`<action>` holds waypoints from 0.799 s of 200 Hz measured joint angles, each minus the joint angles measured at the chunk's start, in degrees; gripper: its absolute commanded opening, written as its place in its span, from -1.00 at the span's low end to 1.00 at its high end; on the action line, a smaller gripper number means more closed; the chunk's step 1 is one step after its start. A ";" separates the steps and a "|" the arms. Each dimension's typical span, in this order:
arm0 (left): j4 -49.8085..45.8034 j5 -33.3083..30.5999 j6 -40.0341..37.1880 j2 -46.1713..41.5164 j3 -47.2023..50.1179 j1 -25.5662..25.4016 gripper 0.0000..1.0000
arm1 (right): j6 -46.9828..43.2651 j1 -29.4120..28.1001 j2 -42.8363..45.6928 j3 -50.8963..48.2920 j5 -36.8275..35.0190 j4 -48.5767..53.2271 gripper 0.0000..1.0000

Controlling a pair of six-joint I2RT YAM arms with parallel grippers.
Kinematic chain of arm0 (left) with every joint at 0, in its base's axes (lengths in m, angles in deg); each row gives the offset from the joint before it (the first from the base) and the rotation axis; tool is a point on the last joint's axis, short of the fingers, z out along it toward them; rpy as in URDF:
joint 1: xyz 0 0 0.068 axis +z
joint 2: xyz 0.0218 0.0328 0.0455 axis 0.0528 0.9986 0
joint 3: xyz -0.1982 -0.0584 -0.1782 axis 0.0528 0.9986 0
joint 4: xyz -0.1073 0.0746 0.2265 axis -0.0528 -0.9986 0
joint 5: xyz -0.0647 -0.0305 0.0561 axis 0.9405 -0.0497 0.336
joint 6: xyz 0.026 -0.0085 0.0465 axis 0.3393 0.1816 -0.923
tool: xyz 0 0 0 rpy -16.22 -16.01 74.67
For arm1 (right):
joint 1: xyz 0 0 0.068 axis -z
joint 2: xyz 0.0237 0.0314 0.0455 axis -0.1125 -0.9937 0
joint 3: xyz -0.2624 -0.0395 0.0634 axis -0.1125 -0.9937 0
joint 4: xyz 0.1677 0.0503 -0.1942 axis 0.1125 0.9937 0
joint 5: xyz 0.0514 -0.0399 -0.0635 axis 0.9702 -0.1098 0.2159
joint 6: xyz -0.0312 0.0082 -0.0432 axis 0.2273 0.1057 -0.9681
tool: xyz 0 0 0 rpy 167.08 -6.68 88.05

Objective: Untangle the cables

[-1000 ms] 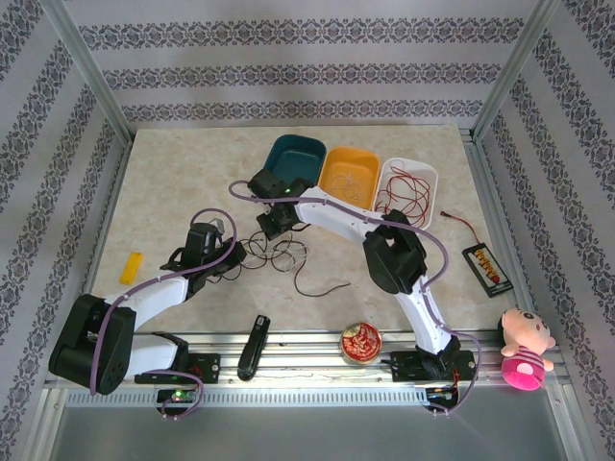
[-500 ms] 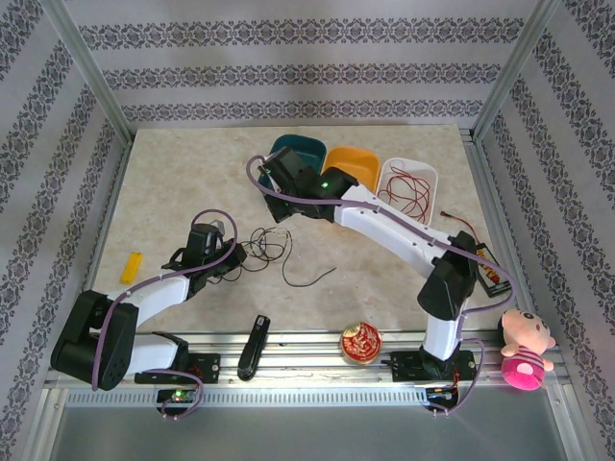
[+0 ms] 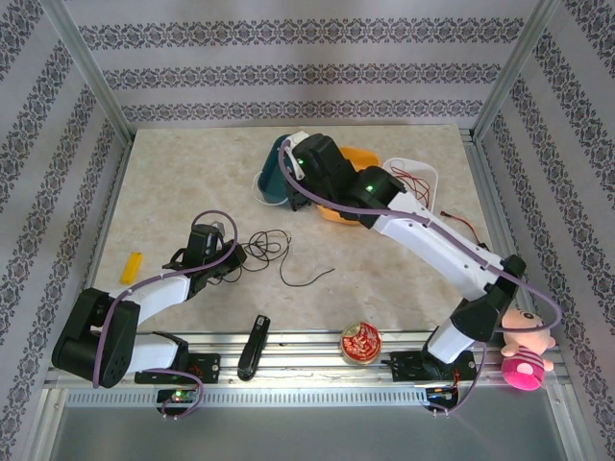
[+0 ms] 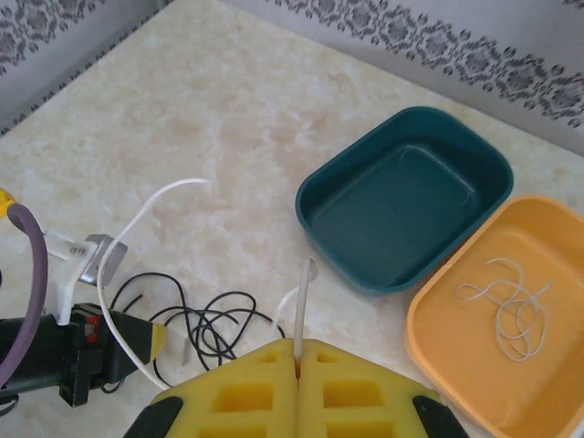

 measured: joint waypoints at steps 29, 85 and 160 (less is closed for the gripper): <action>0.00 0.00 0.11 0.00 0.00 0.00 -1.00 | -0.87 0.00 2.93 -0.28 -1.49 -0.17 -1.00; 0.00 0.02 0.22 0.61 0.00 0.00 -1.00 | -1.75 -0.02 8.22 -1.38 -1.84 -2.78 -1.00; 1.33 0.07 0.39 1.95 0.00 0.00 -1.00 | -4.74 0.00 25.88 -20.52 -2.51 -24.70 -1.00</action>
